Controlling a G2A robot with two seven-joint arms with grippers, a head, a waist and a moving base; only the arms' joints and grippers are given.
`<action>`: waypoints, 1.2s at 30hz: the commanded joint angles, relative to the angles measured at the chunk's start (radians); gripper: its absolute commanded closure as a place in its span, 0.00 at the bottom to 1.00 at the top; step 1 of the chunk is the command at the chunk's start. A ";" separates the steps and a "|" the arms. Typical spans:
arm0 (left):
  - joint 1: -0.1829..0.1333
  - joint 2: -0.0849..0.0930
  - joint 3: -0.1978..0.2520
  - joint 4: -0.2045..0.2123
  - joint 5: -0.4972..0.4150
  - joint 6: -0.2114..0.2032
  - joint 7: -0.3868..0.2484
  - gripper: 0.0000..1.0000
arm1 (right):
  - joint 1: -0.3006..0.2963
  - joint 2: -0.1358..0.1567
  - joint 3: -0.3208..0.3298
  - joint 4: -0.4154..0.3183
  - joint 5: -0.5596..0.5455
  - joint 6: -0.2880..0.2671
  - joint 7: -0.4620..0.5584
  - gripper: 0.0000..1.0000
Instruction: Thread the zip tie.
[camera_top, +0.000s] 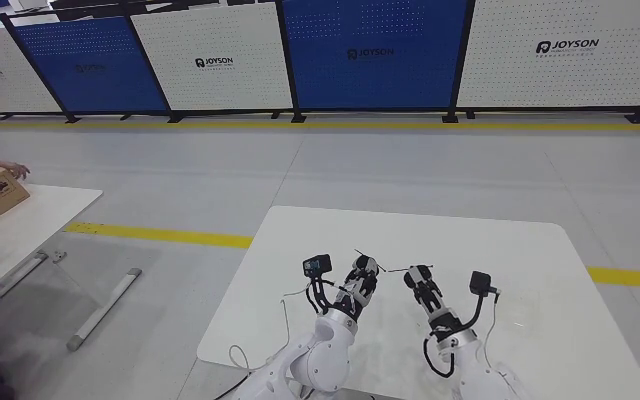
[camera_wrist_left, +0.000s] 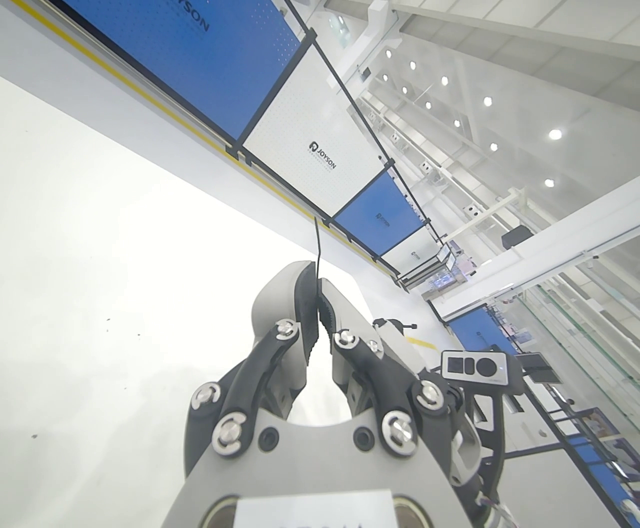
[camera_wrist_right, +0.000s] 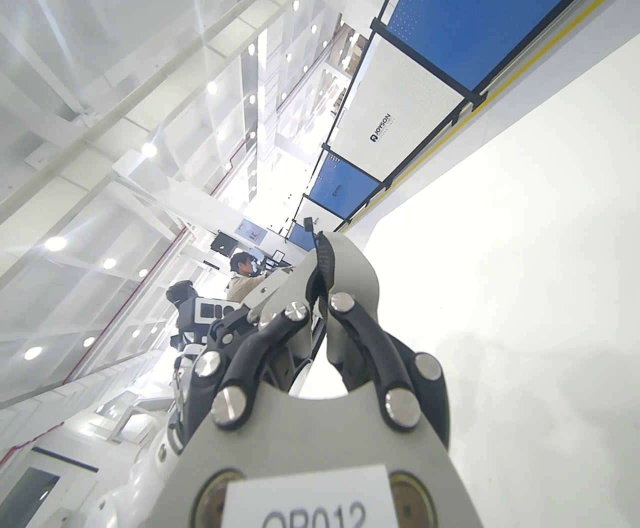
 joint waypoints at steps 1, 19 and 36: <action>0.000 0.000 0.000 0.000 0.000 0.000 0.000 1.00 | -0.002 -0.002 -0.001 -0.004 -0.002 0.001 0.000 1.00; 0.000 0.000 0.000 0.000 0.000 0.000 0.000 1.00 | -0.002 -0.021 0.016 0.016 0.021 0.016 0.023 1.00; 0.000 0.000 0.000 0.000 0.000 0.000 0.000 1.00 | 0.001 -0.039 0.023 0.031 0.008 0.007 0.010 1.00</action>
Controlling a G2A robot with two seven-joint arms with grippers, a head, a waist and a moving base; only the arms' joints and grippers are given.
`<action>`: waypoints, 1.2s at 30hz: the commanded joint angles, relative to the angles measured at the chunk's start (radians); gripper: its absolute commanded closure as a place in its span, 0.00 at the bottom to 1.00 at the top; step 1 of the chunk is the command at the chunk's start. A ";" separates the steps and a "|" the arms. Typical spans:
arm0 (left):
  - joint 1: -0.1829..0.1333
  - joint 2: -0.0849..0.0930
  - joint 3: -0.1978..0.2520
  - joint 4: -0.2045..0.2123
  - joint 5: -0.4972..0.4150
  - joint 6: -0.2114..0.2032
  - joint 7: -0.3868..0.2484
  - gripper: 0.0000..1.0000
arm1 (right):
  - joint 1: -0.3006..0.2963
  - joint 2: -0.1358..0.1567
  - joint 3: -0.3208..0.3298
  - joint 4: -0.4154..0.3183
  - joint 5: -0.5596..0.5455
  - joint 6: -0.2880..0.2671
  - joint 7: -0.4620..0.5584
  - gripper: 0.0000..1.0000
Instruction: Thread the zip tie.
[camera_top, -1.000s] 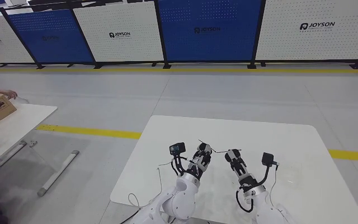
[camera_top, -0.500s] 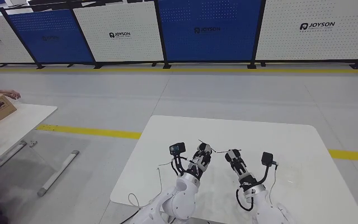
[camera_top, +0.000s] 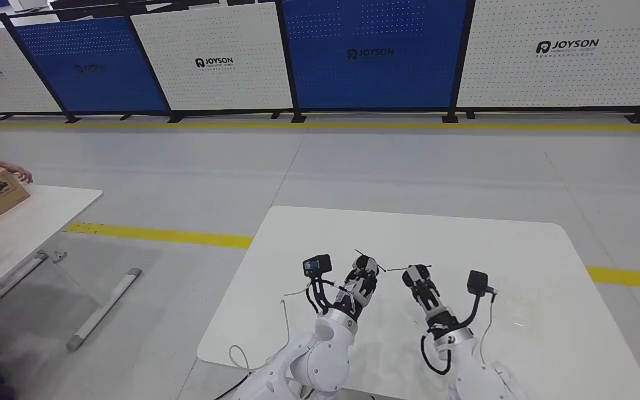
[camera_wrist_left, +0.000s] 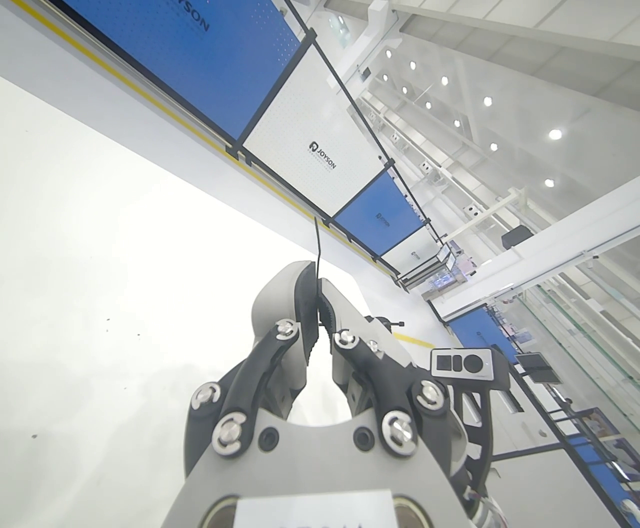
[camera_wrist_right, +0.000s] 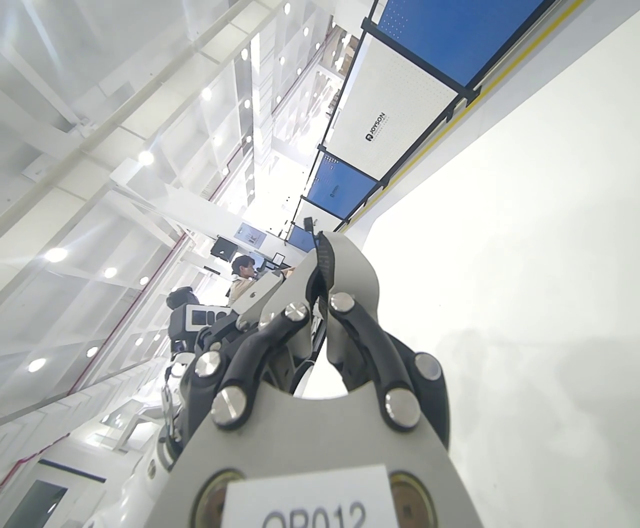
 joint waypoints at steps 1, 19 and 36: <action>0.000 0.000 0.000 0.000 0.000 0.000 0.000 1.00 | 0.000 -0.001 0.002 0.002 0.001 -0.001 0.003 1.00; 0.000 0.000 0.000 0.000 0.000 0.000 0.000 1.00 | -0.020 -0.012 0.026 -0.002 -0.011 -0.022 0.019 1.00; 0.000 0.000 0.000 0.000 0.000 0.000 0.000 1.00 | 0.009 -0.031 0.010 0.026 -0.022 0.007 0.031 1.00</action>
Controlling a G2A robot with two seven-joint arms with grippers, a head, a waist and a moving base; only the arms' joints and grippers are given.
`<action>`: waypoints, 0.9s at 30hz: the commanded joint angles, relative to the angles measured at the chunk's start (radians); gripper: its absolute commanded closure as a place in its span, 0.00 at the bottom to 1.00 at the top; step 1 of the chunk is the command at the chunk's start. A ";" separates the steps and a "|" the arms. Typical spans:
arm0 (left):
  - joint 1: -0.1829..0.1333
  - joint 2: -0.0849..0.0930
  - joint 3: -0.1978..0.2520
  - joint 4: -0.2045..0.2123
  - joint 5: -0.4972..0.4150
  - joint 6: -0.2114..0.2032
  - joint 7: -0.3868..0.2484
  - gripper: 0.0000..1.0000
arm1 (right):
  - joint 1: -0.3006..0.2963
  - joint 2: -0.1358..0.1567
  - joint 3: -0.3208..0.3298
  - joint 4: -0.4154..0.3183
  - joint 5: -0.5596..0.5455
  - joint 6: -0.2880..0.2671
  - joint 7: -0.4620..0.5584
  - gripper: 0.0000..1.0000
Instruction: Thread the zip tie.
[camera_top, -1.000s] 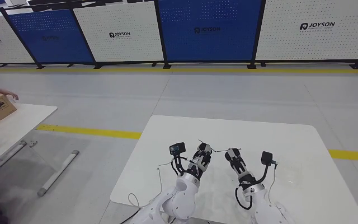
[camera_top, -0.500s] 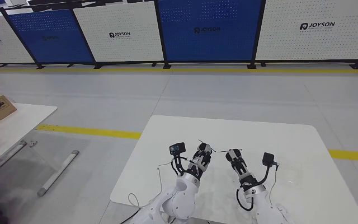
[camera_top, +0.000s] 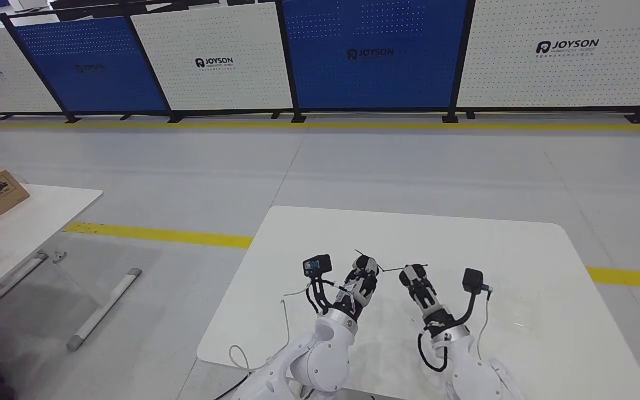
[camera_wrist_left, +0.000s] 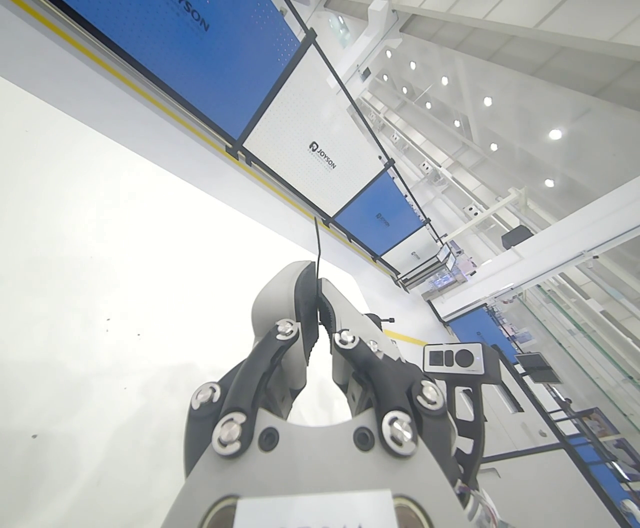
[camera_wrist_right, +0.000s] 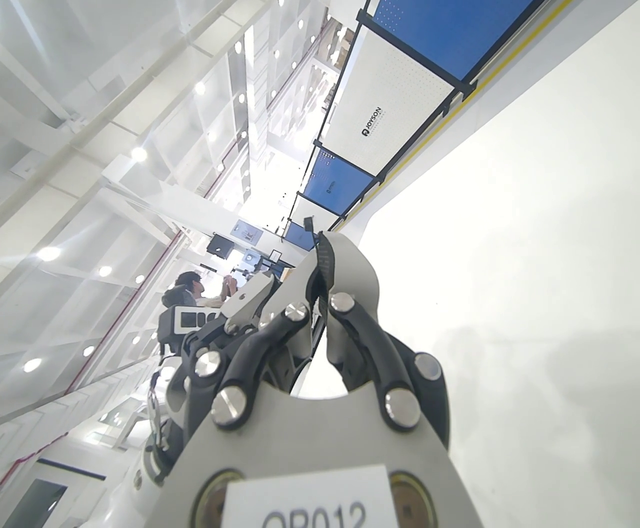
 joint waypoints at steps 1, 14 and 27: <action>0.000 0.000 0.000 0.000 0.000 0.000 0.000 1.00 | -0.003 -0.001 0.001 -0.003 -0.002 -0.003 0.002 1.00; 0.000 0.000 0.000 0.000 0.000 0.000 0.000 1.00 | -0.004 -0.008 0.003 0.010 -0.001 -0.022 0.007 1.00; 0.005 -0.008 -0.010 0.003 -0.053 0.002 0.007 1.00 | -0.019 -0.008 0.017 -0.008 -0.002 -0.032 0.004 1.00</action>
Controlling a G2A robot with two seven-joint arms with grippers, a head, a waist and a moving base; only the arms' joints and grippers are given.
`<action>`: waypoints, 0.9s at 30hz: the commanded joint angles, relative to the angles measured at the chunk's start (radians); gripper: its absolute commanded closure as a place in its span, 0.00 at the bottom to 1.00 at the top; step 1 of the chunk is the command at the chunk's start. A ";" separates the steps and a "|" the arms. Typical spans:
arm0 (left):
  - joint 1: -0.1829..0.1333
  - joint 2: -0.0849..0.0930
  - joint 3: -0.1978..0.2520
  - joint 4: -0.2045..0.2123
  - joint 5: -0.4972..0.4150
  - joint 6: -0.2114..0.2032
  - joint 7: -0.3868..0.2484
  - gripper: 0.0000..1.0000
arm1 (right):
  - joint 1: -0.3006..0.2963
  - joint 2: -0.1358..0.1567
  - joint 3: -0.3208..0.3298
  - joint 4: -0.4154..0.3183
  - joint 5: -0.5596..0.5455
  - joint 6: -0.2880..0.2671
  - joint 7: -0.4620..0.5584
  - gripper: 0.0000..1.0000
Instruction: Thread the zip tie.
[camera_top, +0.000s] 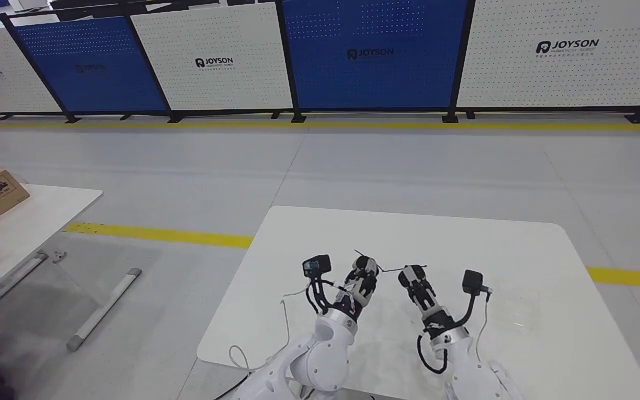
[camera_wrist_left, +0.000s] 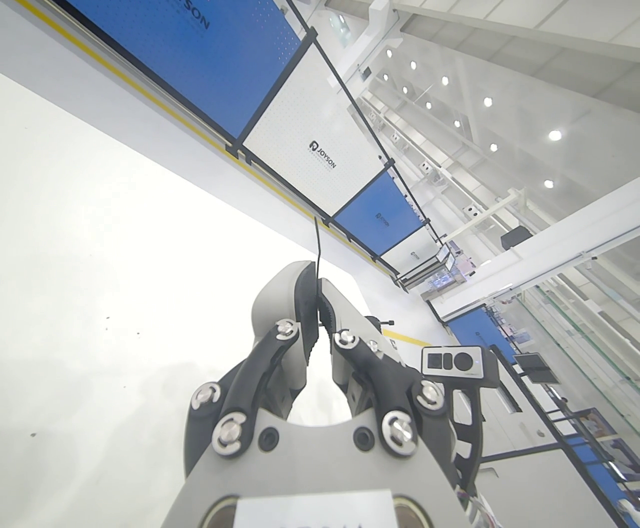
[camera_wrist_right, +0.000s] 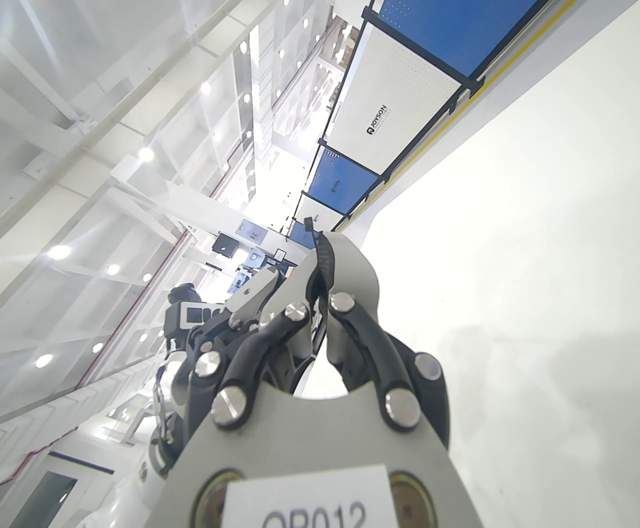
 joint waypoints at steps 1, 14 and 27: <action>0.000 -0.005 -0.006 0.000 -0.042 0.010 0.003 1.00 | -0.005 0.000 0.007 -0.005 -0.002 -0.002 0.003 1.00; -0.008 -0.016 -0.037 -0.013 -0.131 0.041 -0.047 1.00 | -0.004 -0.002 0.018 -0.003 0.002 0.009 0.031 1.00; -0.008 -0.016 -0.037 -0.013 -0.131 0.041 -0.047 1.00 | -0.020 -0.002 0.028 -0.020 -0.008 0.010 0.019 1.00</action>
